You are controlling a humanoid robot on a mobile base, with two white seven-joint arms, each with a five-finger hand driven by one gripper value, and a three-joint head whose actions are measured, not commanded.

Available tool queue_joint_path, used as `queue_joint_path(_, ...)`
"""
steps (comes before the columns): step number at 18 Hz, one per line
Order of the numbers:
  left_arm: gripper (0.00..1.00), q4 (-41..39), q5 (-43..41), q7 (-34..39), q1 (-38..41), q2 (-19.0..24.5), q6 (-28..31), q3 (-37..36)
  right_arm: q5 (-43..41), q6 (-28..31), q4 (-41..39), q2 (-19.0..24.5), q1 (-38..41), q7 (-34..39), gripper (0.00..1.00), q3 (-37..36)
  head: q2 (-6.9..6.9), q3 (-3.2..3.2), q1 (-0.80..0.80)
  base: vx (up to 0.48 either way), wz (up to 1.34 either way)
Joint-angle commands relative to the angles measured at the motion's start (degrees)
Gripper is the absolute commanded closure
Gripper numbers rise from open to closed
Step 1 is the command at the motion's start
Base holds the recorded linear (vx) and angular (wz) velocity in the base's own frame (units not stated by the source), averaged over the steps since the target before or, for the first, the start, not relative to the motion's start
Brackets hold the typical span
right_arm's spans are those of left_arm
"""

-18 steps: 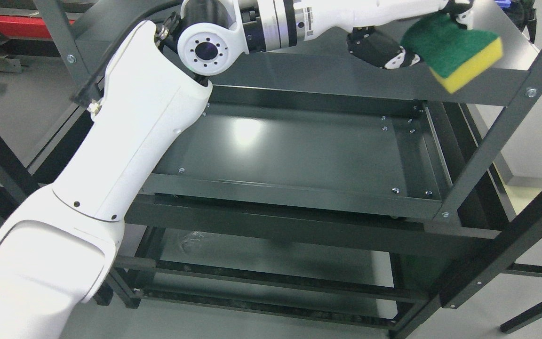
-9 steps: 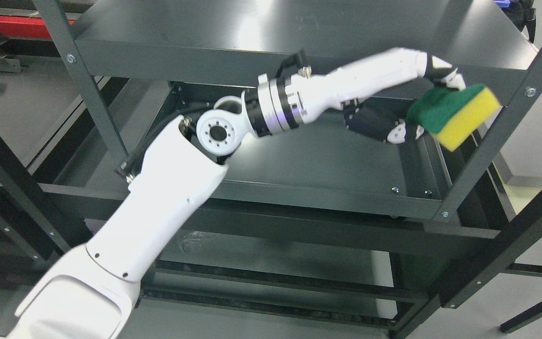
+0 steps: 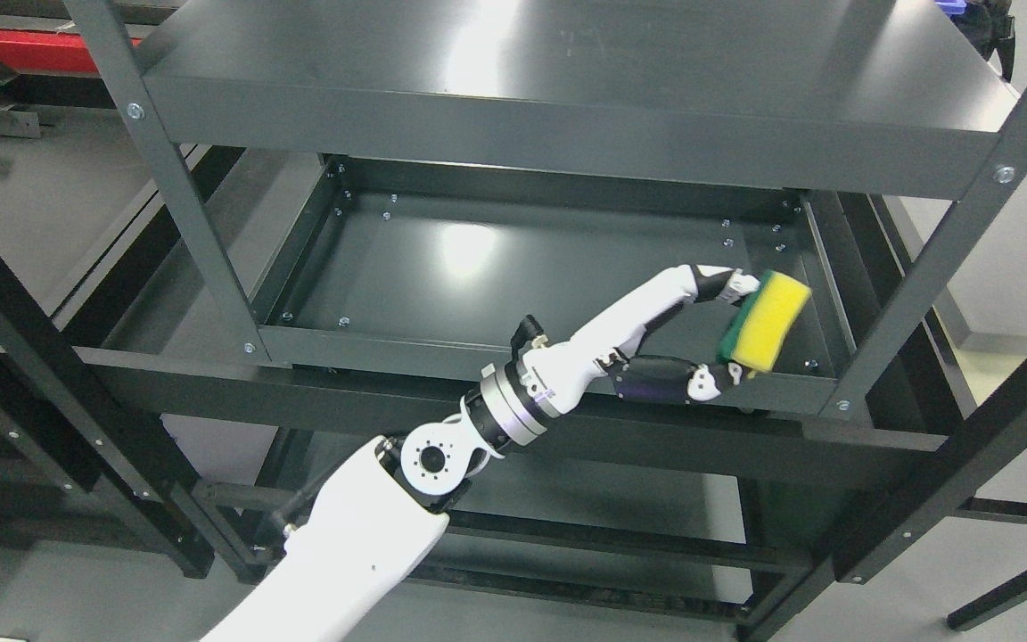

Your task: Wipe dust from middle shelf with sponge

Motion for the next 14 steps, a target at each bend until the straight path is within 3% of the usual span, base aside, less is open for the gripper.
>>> queue_joint_path(1,0.73,-3.4,0.3,8.4,8.4,0.8,3.7,9.1,0.0,4.2,-1.0,-1.0,-0.1,0.0,0.00,0.0,0.00,0.00,0.00,0.000,0.00)
queue_joint_path(7,0.74,-11.6,-7.7,7.8,14.8,0.8,19.6,28.6,0.0,4.1,-1.0,-1.0,0.0,0.0,0.00,0.0,0.00,0.00,0.00,0.000,0.00)
queue_joint_path(14,0.76,-21.9,-10.6,7.8,22.3,0.8,21.6,38.9,0.0,4.1,-1.0,-1.0,0.0,0.0,0.00,0.0,0.00,0.00,0.00,0.000,0.00)
